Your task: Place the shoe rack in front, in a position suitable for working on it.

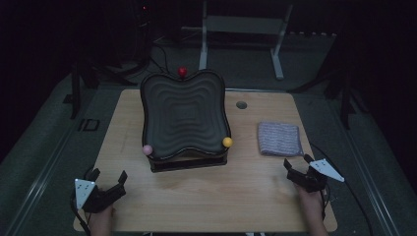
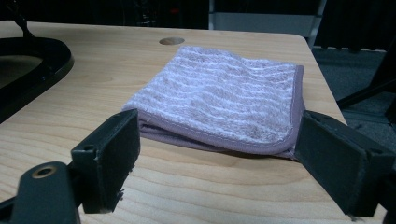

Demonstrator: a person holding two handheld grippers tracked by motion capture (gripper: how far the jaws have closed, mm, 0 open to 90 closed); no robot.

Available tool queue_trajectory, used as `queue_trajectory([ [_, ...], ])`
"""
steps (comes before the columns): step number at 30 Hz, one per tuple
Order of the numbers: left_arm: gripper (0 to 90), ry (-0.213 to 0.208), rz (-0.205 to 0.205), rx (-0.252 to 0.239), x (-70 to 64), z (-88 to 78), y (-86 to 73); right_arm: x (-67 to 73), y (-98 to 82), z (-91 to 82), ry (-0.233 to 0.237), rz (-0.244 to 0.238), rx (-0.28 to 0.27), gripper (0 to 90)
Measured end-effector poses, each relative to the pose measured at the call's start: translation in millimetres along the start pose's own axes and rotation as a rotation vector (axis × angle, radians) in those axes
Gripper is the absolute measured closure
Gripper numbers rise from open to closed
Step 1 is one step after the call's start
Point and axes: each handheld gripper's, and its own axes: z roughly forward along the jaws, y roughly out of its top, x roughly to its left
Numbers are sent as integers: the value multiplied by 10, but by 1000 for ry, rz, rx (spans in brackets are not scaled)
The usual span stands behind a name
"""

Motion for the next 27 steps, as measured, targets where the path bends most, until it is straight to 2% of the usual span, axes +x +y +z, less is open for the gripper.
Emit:
queue_trajectory([
  [4,31,-14,-8,20,16,1,12,1,0,-5,-26,17,8,158],
  [5,31,-36,-10,29,21,3,21,-6,2,0,-15,23,26,179],
  [6,31,-38,-10,34,21,4,24,-5,4,4,-13,16,31,180],
  [8,31,-69,-16,50,22,8,32,4,4,5,2,6,31,174],
  [9,31,-73,-5,60,11,9,36,15,4,5,14,-2,28,161],
  [10,32,-98,3,63,-11,8,45,32,4,8,17,-7,25,155],
  [11,31,-105,7,65,-29,8,54,54,12,12,68,6,28,139],
  [12,32,-122,17,65,-51,7,63,78,20,11,82,8,25,137],
  [13,31,-122,17,65,-51,7,63,78,20,11,82,8,25,137],
  [15,32,-166,12,58,-105,-1,90,153,58,5,130,-7,11,132],
  [16,32,-200,47,57,-164,-11,116,229,104,-6,164,-13,-4,132],
  [17,33,-213,68,61,-195,-17,132,265,127,-9,185,-14,-11,132],
  [18,43,-213,68,61,-195,-17,132,265,127,-9,185,-14,-11,132],
  [19,43,-244,92,49,-250,-34,163,340,171,-18,223,-12,-21,132],
  [20,47,-244,92,49,-250,-34,163,340,171,-18,223,-12,-21,132],
  [21,47,-259,107,49,-270,-38,181,378,192,-21,241,-20,-26,131],
  [22,48,-288,100,41,-310,-44,216,454,237,-30,277,-31,-33,131],
  [23,48,-299,103,41,-329,-46,238,491,260,-34,298,-35,-35,131],
  [24,48,-299,103,41,-329,-46,238,491,260,-34,298,-35,-35,131],
  [25,48,-325,102,38,-365,-42,281,568,305,-37,326,-50,-39,132],
  [27,48,-333,106,34,-381,-41,303,602,326,-35,335,-59,-40,134],
])
